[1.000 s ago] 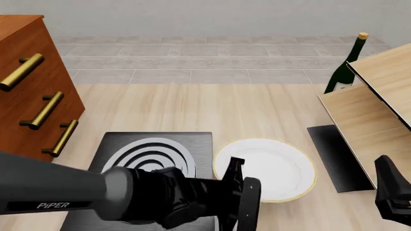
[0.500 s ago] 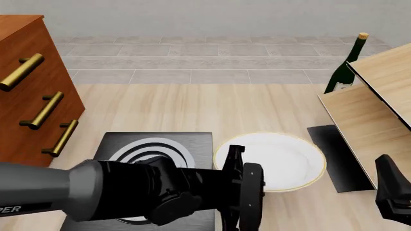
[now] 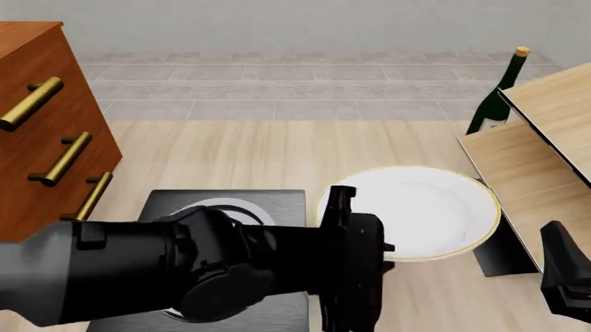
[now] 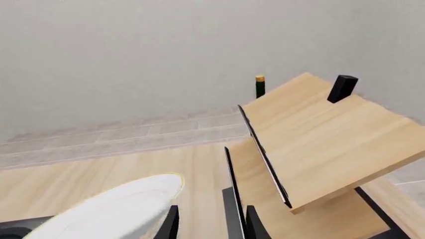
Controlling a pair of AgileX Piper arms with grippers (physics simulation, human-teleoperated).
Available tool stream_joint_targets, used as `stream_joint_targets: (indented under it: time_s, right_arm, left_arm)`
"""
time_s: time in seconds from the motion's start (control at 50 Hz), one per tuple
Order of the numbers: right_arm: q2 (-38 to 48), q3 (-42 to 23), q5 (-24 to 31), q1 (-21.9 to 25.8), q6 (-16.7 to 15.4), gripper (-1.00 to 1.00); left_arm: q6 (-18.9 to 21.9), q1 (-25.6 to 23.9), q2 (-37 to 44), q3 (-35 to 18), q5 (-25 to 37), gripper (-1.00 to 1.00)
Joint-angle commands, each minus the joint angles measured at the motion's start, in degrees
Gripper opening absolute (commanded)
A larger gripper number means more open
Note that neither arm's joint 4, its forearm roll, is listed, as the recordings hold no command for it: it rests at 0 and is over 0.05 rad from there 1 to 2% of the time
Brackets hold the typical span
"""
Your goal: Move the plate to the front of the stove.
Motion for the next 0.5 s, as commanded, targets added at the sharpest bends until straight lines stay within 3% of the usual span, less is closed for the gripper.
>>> stream_joint_targets:
  time_s: [0.02, 0.2, 0.34, 0.36, 0.5]
  right_arm:
    - [0.0, -0.01, -0.35, 0.05, 0.07, 1.0]
    - [0.0, -0.01, -0.61, 0.27, -0.04, 1.0]
    - [0.0, -0.02, -0.82, 0.66, 0.0, 1.0]
    - [0.0, -0.03, -0.86, 0.73, 0.01, 1.0]
    - [0.0, -0.06, -1.47, 1.08, -0.21, 1.0]
  left_arm:
    - [0.83, -0.77, -4.63, -1.18, 1.05, -1.0]
    - [4.8, -0.45, -8.77, 2.62, -2.65, -1.0]
    - [11.65, 1.47, -11.36, 9.16, -9.7, -1.0]
    - [10.7, 1.28, -11.45, 8.77, -8.9, -1.0]
    - [20.42, 3.8, -11.51, 17.47, -20.2, -1.0]
